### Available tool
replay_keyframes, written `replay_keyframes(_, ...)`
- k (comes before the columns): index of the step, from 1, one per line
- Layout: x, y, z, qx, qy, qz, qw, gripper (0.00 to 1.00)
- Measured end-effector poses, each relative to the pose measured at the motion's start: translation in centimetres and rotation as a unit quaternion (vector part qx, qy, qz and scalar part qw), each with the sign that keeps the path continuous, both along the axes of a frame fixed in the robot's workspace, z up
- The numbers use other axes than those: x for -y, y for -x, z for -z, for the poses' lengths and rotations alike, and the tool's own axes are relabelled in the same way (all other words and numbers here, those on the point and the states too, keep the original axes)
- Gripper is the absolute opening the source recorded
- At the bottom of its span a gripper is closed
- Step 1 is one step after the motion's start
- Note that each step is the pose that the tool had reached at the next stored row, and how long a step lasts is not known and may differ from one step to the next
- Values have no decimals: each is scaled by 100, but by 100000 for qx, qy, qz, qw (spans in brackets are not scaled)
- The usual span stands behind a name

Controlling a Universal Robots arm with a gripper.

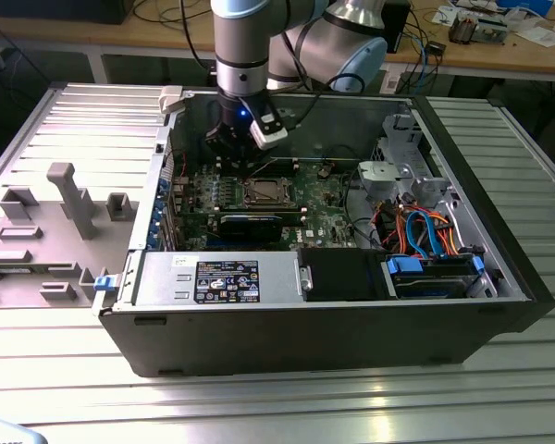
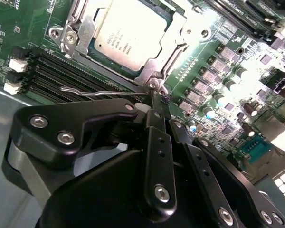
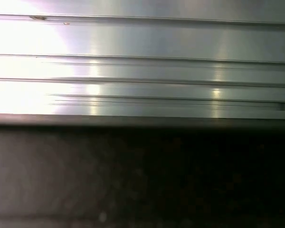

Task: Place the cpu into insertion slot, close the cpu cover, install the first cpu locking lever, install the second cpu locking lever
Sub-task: 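Install the first cpu locking lever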

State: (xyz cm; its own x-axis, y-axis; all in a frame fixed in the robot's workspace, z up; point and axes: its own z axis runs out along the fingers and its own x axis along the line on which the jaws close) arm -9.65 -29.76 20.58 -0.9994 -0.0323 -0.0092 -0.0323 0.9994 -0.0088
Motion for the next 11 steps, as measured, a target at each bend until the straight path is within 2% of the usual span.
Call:
replay_keyframes(4, -21, -40, 1, -23, 8, -780, 99997, 11)
replay_keyframes(11, -21, -233, 13, -99, -2, -1044, 99995, 11)
